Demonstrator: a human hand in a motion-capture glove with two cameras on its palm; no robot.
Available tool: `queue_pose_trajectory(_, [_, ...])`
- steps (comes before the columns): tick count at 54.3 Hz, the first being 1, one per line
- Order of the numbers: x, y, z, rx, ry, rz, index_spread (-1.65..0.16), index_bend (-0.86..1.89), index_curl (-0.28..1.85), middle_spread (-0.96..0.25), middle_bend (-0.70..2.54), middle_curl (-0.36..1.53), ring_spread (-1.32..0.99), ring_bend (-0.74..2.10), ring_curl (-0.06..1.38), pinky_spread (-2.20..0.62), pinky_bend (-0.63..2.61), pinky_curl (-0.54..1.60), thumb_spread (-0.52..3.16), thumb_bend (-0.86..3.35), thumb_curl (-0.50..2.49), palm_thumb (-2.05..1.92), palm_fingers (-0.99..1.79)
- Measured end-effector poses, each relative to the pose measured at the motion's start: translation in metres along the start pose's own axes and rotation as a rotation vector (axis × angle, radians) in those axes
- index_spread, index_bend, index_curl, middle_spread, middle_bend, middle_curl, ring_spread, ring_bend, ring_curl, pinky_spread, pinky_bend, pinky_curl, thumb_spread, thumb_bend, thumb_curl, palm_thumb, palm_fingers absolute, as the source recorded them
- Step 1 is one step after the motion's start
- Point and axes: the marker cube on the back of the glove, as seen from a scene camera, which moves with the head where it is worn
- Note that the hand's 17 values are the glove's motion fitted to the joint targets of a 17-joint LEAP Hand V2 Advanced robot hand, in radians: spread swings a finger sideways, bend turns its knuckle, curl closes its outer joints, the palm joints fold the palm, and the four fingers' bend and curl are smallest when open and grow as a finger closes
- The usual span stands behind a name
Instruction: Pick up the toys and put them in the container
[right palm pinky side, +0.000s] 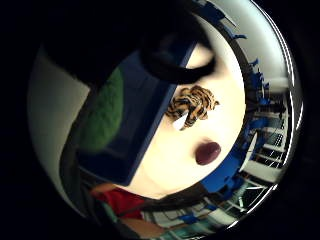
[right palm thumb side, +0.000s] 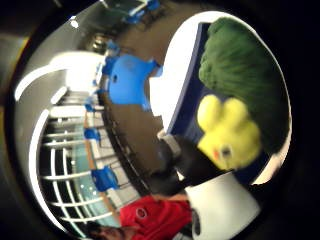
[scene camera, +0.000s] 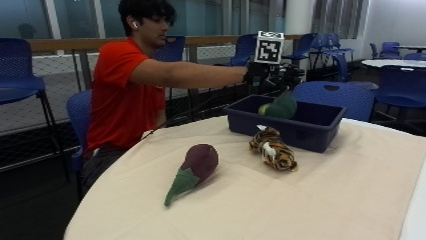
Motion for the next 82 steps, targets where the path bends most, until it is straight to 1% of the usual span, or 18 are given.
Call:
queue_pose_trajectory(2, [0.013,0.004,0.002,0.006,0.080,-0.006,-0.42,0.01,0.57,-0.30,0.15,0.56,-0.30,0.44,0.47,-0.16,1.14,0.47,0.97,-0.11,0.83,0.15,-0.32])
queue_pose_trajectory(4, [0.023,0.008,0.001,0.027,0.097,0.006,-0.41,0.03,0.51,-0.25,0.11,0.52,-0.24,0.33,0.42,-0.11,1.15,0.45,0.96,-0.13,0.77,0.05,-0.37])
queue_pose_trajectory(7, [0.042,0.017,-0.002,0.063,0.105,0.019,-0.38,0.04,0.46,-0.20,0.09,0.48,-0.16,0.24,0.38,-0.05,1.14,0.43,0.96,-0.12,0.70,-0.05,-0.37])
queue_pose_trajectory(9, [0.060,0.023,-0.004,0.081,0.128,0.054,-0.38,0.05,0.43,-0.17,0.09,0.45,-0.12,0.21,0.36,-0.01,1.14,0.42,0.96,-0.10,0.66,-0.07,-0.36])
queue_pose_trajectory(18, [0.125,0.055,-0.007,0.078,0.051,0.182,-0.35,0.08,0.34,-0.11,0.09,0.37,-0.02,0.17,0.33,0.08,1.10,0.39,0.96,-0.09,0.52,-0.09,-0.31])
queue_pose_trajectory(30, [0.214,0.102,0.009,0.051,0.047,0.347,-0.35,0.11,0.28,-0.09,0.10,0.30,0.02,0.15,0.30,0.12,1.06,0.37,0.95,-0.08,0.40,-0.09,-0.28])
queue_pose_trajectory(37, [0.247,0.126,0.023,0.039,0.048,0.413,-0.35,0.12,0.26,-0.08,0.11,0.27,0.02,0.16,0.29,0.14,1.05,0.36,0.94,-0.08,0.35,-0.09,-0.28])
queue_pose_trajectory(43, [0.280,0.156,0.046,0.025,0.053,0.523,-0.35,0.12,0.25,-0.08,0.11,0.25,0.03,0.15,0.27,0.14,1.05,0.35,0.91,-0.10,0.31,-0.13,-0.28])
queue_pose_trajectory(50, [0.303,0.175,0.061,-0.002,0.018,0.590,-0.35,0.12,0.24,-0.08,0.10,0.23,0.03,0.15,0.25,0.15,1.07,0.36,0.89,-0.11,0.27,-0.14,-0.26])
queue_pose_trajectory(63, [0.326,0.186,0.080,-0.038,-0.025,0.617,-0.36,0.14,0.23,-0.07,0.10,0.21,0.04,0.15,0.23,0.15,1.12,0.36,0.87,-0.11,0.23,-0.14,-0.25])
queue_pose_trajectory(70, [0.330,0.188,0.100,-0.079,-0.043,0.619,-0.36,0.13,0.23,-0.07,0.10,0.19,0.04,0.14,0.21,0.15,1.16,0.37,0.87,-0.11,0.21,-0.14,-0.24])
queue_pose_trajectory(73, [0.329,0.189,0.114,-0.099,-0.018,0.622,-0.36,0.13,0.23,-0.07,0.10,0.19,0.04,0.14,0.21,0.15,1.20,0.38,0.87,-0.11,0.20,-0.14,-0.24])
queue_pose_trajectory(77, [0.325,0.192,0.126,-0.072,0.061,0.623,-0.36,0.14,0.23,-0.06,0.08,0.18,0.05,0.15,0.20,0.15,1.25,0.39,0.90,-0.09,0.20,-0.12,-0.23])
queue_pose_trajectory(79, [0.325,0.194,0.128,-0.064,0.073,0.622,-0.37,0.20,0.25,-0.06,0.08,0.17,0.05,0.19,0.21,0.14,1.23,0.38,0.94,-0.07,0.20,-0.08,-0.14])
queue_pose_trajectory(80, [0.325,0.195,0.128,-0.062,0.069,0.620,-0.38,0.26,0.27,-0.06,0.11,0.17,0.04,0.25,0.22,0.14,1.17,0.36,0.97,-0.05,0.21,-0.05,-0.02])
queue_pose_trajectory(82, [0.325,0.197,0.129,-0.057,0.057,0.613,-0.39,0.28,0.27,-0.06,0.11,0.17,0.04,0.30,0.23,0.13,1.15,0.36,1.00,-0.04,0.21,-0.04,0.02])
